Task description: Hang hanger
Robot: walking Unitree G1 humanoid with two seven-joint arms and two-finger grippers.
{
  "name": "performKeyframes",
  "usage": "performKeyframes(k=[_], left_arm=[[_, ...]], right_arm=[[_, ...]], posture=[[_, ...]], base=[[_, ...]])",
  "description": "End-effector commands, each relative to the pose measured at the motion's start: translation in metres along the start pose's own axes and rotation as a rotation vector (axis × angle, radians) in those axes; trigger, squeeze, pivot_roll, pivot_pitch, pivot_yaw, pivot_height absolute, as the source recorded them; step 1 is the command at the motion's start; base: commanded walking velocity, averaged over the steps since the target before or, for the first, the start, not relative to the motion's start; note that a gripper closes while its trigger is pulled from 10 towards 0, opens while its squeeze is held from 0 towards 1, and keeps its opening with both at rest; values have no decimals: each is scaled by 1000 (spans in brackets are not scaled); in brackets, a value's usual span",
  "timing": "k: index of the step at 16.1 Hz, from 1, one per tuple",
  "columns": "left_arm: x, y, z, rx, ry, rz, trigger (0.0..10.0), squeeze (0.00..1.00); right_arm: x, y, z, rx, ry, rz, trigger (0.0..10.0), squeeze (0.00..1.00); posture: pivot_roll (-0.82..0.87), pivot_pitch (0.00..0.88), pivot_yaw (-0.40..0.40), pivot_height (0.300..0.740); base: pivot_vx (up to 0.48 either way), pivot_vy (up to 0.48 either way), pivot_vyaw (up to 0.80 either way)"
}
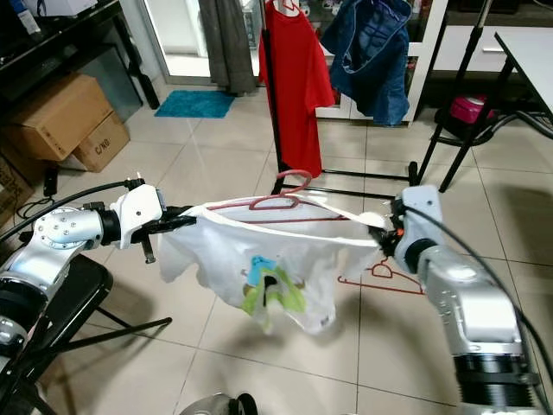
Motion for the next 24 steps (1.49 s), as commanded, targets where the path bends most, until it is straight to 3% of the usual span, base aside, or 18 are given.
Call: performKeyframes(k=[1,3,6,9,12,20,22,24], left_arm=[[6,10,3,32,-15,-9,0,0],[11,6,-1,15,-37,-16,0,0],[21,-1,-5,-33,-97,6,0,0],[8,-16,-2,-139,-28,0,0,0],[7,-19,-2,-165,-22,-1,0,0],[12,-16,-2,-153,-38,-9,0,0],[11,-15,-2,-155,-36,-9,0,0],[11,-17,0,-179,-37,-4,0,0]], right_arm=[[4,1,0,-25,-13,6,10000,1000],[9,0,-3,-75,-43,-6,10000,1000],[21,14,-7,-89,-117,-22,10000,1000],[45,17,-12,-121,-216,-50,10000,1000],[54,24,-17,-107,-238,-48,10000,1000],[42,70,-21,91,-206,-5,10000,1000],[38,71,-22,87,-186,-8,10000,1000],[35,52,-24,-8,-165,-19,10000,1000]], posture=[[-126,21,171,740],[-125,21,172,740],[-124,21,173,740],[-122,20,174,740],[-120,19,171,740],[-119,19,174,740],[-118,19,177,740],[-117,18,178,740]], base=[[0,0,0],[0,0,0],[0,0,0],[0,0,0],[0,0,0],[0,0,0],[0,0,0],[0,0,0]])
Point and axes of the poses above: a point about 5 cm out from each wrist's last joint towards the gripper, its own z axis pointing back from the gripper into the wrist, its own x axis along the axis of the wrist's last joint, y = z × x, the point moved 4 cm from there along -z, pointing out of the wrist towards the gripper, and after that the axes turned 3 degrees about z, right-handed, at the moved point
